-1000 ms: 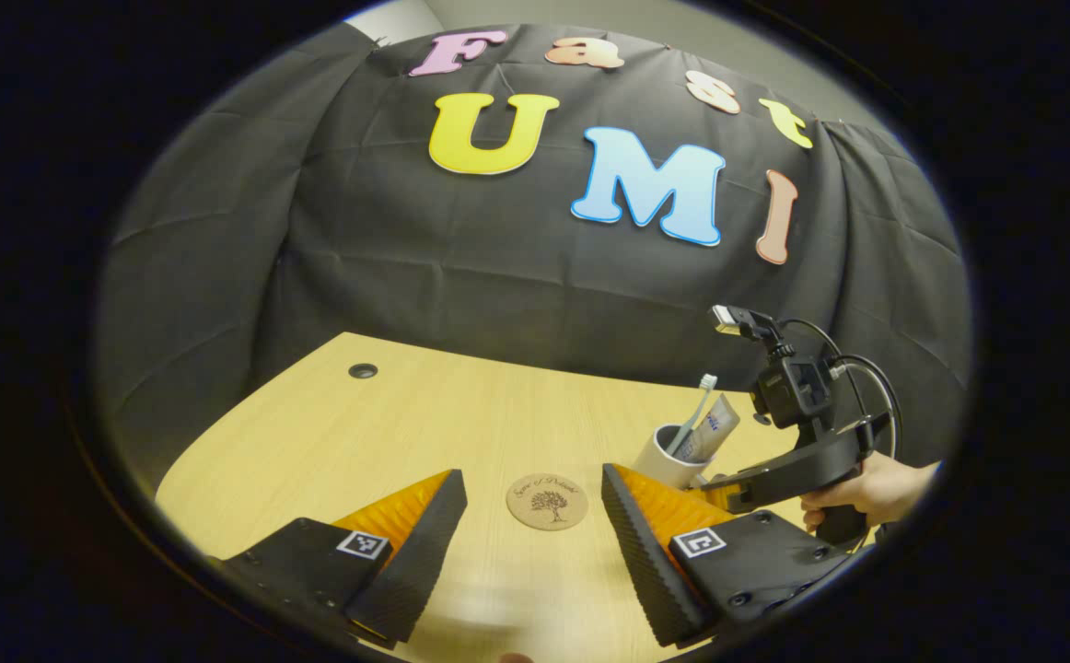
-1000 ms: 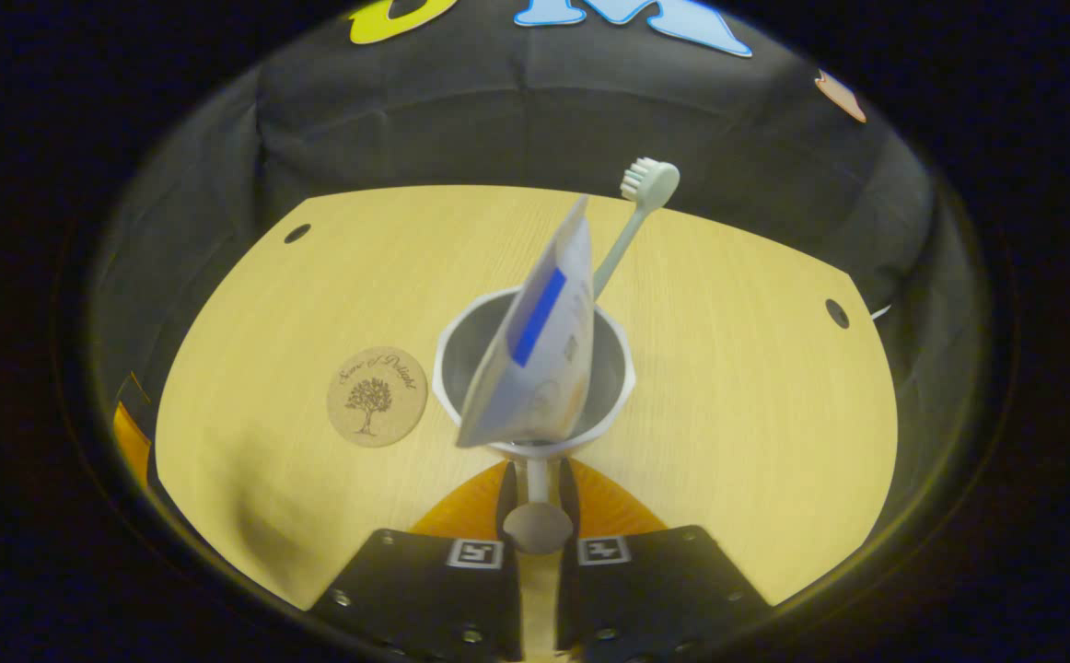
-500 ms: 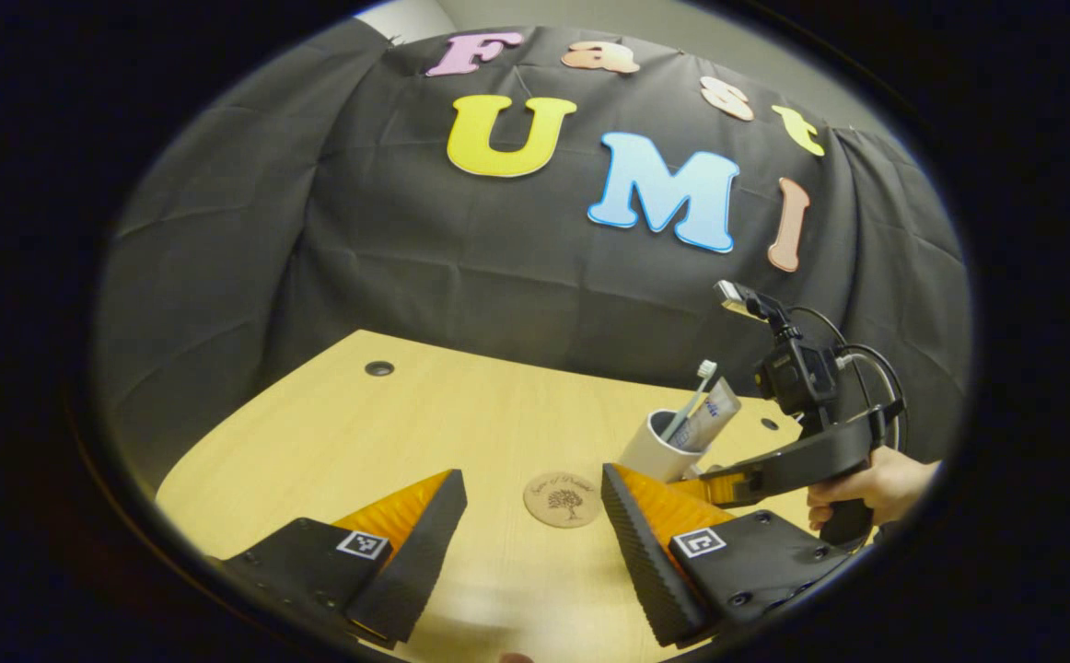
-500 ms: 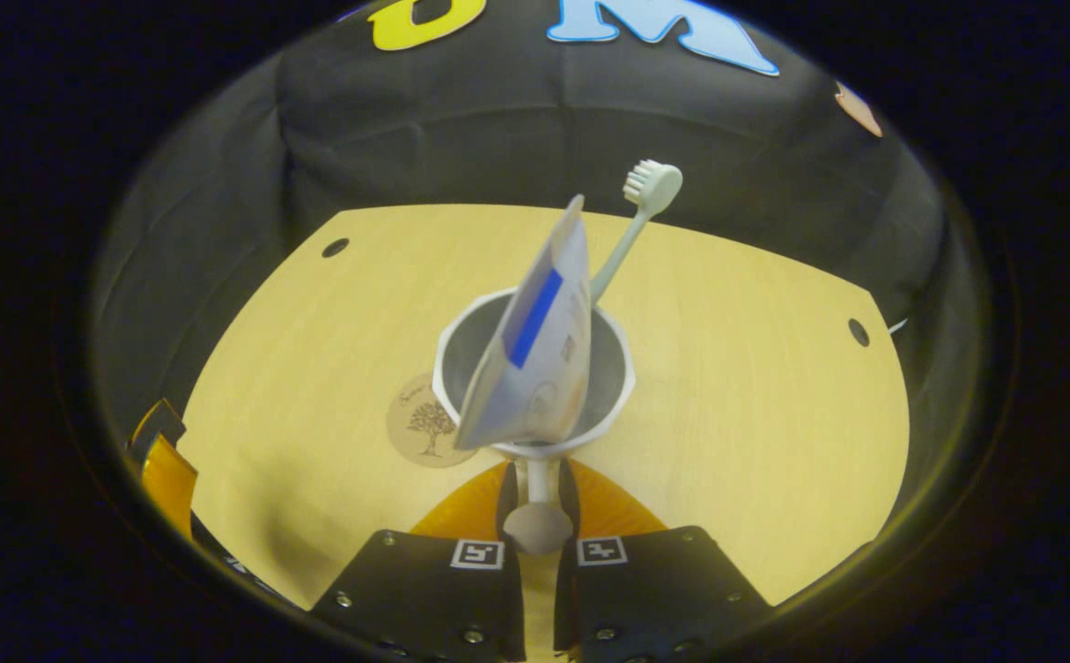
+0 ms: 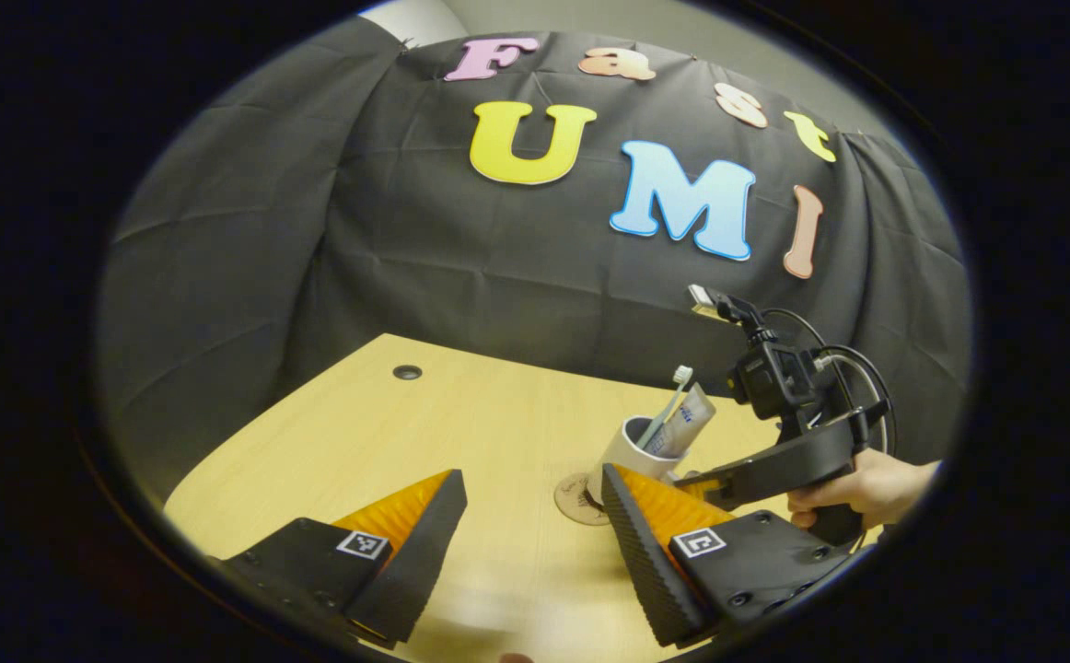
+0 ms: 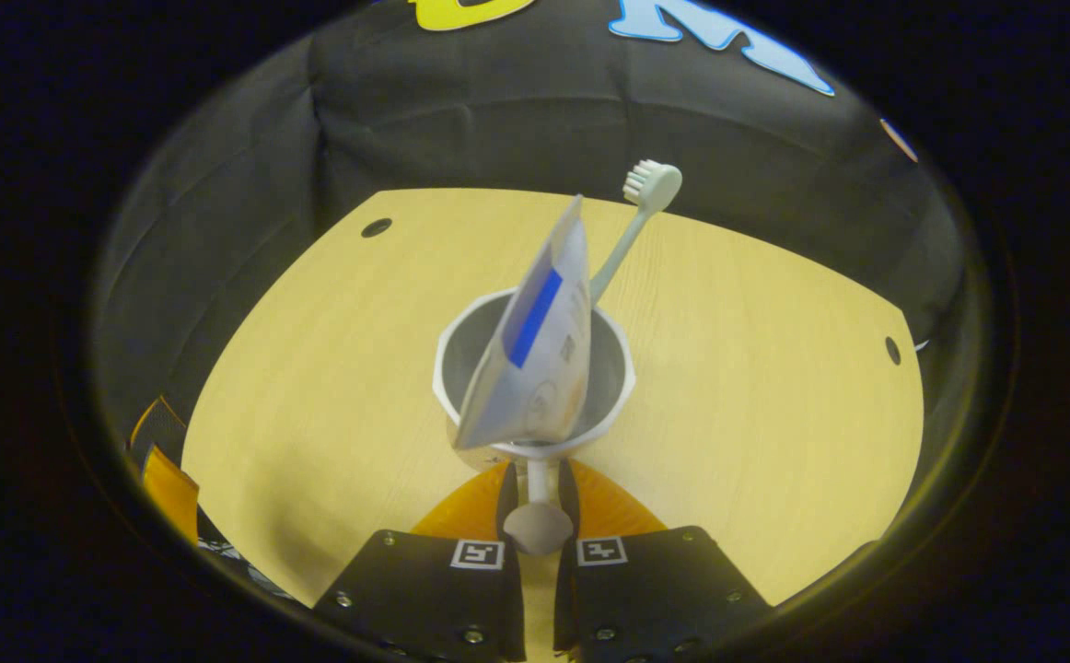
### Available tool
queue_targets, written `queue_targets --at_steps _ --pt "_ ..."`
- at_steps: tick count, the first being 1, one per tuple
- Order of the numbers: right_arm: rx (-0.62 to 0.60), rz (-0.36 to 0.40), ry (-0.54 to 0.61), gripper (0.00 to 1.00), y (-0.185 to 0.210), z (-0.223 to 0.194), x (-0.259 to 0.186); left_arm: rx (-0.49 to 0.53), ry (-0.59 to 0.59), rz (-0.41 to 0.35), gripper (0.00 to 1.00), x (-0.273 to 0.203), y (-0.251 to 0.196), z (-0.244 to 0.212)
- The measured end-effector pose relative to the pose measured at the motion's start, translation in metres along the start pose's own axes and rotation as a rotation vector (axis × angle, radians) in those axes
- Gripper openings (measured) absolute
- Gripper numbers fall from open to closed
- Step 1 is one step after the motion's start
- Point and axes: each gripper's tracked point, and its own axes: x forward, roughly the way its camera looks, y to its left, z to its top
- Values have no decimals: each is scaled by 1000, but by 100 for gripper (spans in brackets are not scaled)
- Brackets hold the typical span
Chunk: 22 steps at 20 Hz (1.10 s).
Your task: Put the toothbrush and toothpaste on the desktop into the cup, then pick up the cup and place it on the coaster on the desktop.
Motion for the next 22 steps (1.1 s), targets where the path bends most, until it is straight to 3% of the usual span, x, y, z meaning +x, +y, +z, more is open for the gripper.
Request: queue_targets --at_steps 10,11,14,17,21,22 --pt "-33 -17 24 15 17 22 7 7 6 -5 93 3 6 0" --pt "-37 -20 30 17 20 16 11 8 6 -7 96 4 6 0" --pt "-52 -30 24 24 18 19 10 13 7 -12 93 7 4 2" --pt "-43 -17 0 27 19 15 -18 20 8 -17 96 9 3 2" --pt "-22 1 -48 43 10 26 -73 29 8 -29 96 10 -3 3" --pt "-18 -5 -63 56 5 25 -88 33 6 -34 96 11 -7 5"
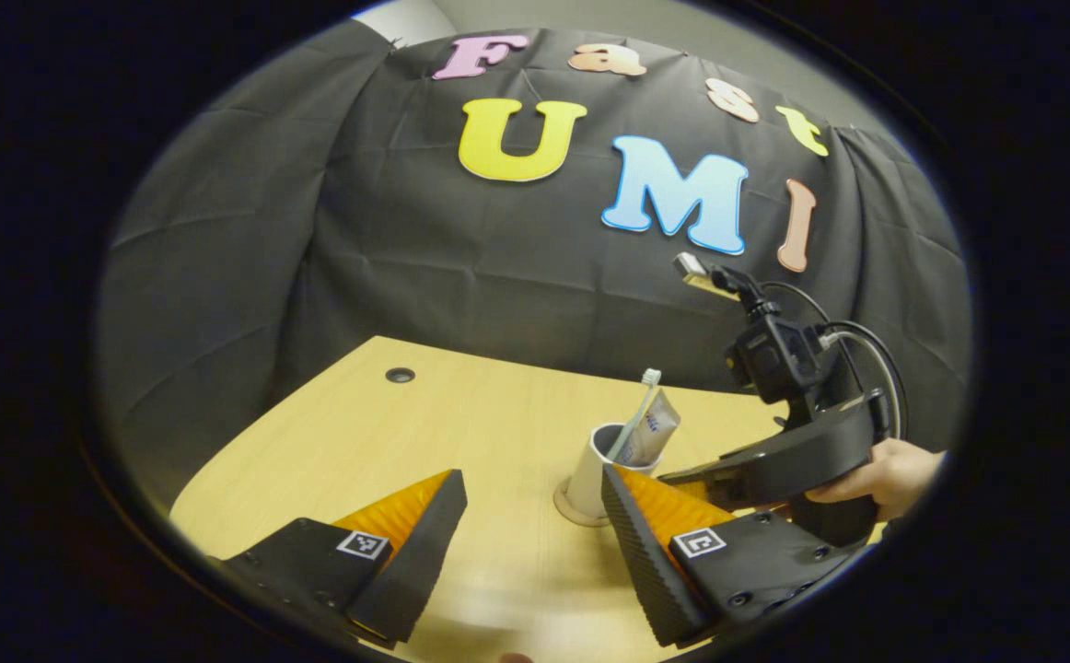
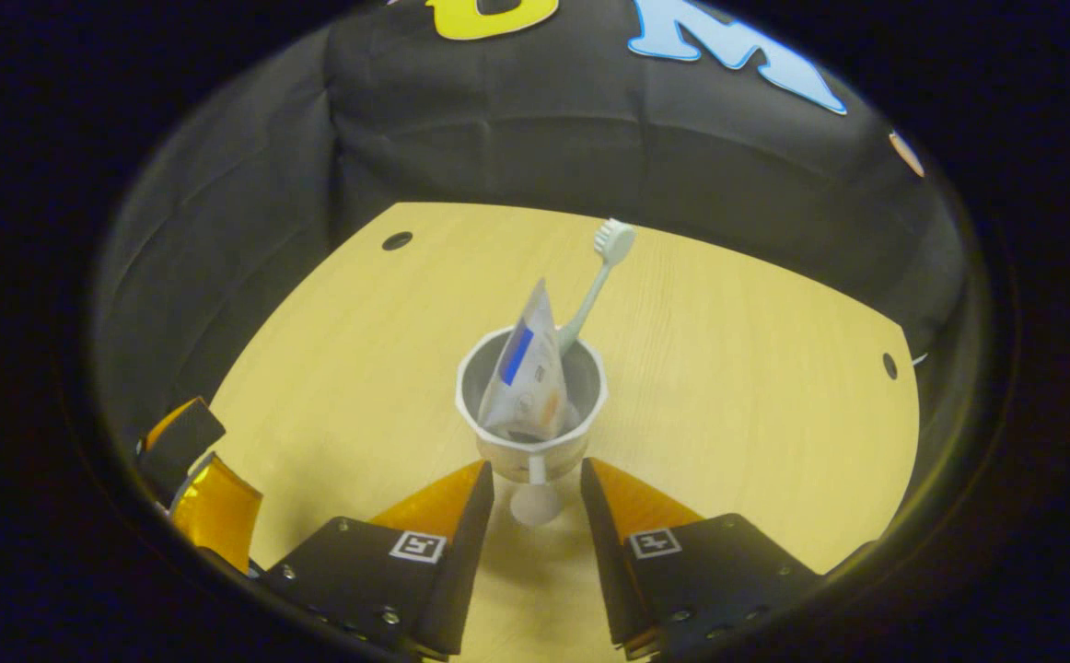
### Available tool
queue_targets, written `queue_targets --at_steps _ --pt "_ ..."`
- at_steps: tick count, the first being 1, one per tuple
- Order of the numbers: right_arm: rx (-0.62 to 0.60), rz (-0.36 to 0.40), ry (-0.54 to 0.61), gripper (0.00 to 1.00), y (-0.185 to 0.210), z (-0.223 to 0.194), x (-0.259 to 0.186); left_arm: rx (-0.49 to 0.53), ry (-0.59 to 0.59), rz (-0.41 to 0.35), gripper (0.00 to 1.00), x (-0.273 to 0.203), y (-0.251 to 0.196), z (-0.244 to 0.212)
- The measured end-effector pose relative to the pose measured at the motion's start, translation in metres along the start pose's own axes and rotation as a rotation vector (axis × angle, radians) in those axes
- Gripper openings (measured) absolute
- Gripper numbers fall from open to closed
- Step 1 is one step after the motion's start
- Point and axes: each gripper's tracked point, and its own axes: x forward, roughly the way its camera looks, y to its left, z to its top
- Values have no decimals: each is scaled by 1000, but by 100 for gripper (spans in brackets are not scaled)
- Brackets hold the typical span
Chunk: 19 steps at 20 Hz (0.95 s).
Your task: Put the toothbrush and toothpaste on the desktop into the cup, then pick up the cup and place it on the coaster on the desktop.
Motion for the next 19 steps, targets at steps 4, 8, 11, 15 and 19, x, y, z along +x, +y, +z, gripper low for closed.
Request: queue_targets --at_steps 4,8,11,15,19 --pt "48 5 -60 60 -22 -8 -63 23 -6 -26 96 0 -16 5" --pt "105 -39 -127 82 -57 -20 -103 53 -26 -58 96 -1 -37 14" --pt "154 -81 -185 82 -83 -22 -129 72 -41 -84 96 -2 -57 22" --pt "176 -172 -341 82 -121 -14 -176 87 -83 -116 99 -6 -86 39" --pt "136 -271 -555 82 -150 10 -236 99 -149 -140 93 -12 -105 62"
